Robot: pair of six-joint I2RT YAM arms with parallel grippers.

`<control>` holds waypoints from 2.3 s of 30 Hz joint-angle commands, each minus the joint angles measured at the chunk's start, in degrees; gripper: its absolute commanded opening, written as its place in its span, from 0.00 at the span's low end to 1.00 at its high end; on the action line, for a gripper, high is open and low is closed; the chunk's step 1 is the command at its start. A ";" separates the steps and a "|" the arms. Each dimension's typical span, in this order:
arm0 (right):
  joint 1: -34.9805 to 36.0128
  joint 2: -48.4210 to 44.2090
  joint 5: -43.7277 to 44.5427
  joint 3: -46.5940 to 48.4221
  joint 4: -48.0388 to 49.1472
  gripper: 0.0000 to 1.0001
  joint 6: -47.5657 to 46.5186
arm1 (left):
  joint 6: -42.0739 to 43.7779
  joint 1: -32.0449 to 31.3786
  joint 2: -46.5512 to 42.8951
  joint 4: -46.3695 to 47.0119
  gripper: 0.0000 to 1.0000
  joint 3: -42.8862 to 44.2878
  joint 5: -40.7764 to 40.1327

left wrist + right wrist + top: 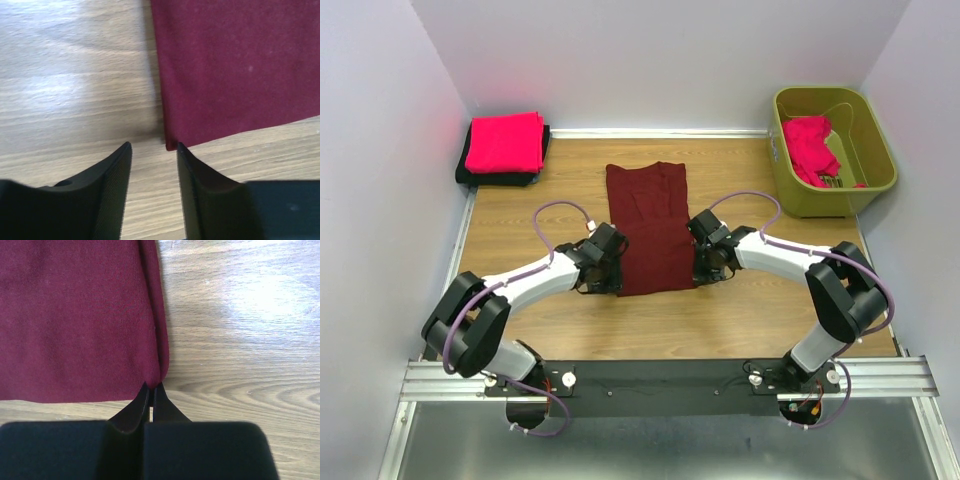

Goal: Fold and stack the t-shirts
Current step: Fold the tshirt

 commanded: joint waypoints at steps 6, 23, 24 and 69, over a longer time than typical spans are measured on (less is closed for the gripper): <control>0.67 3.46 2.16 -4.67 -1.26 0.01 -1.73 | -2.06 -3.13 5.31 -0.52 0.46 5.75 -2.51; 0.67 1.35 1.90 -6.26 -1.18 0.01 -3.40 | -6.63 -8.40 15.33 -7.03 0.45 7.52 -7.17; 0.67 1.17 1.81 -6.26 -1.26 0.01 -3.75 | -6.89 -9.02 15.69 -7.03 0.41 7.34 -7.08; 3.04 -1.55 -2.06 43.22 -38.97 0.01 -15.00 | -1.62 -6.56 -11.38 -22.77 0.00 17.09 12.52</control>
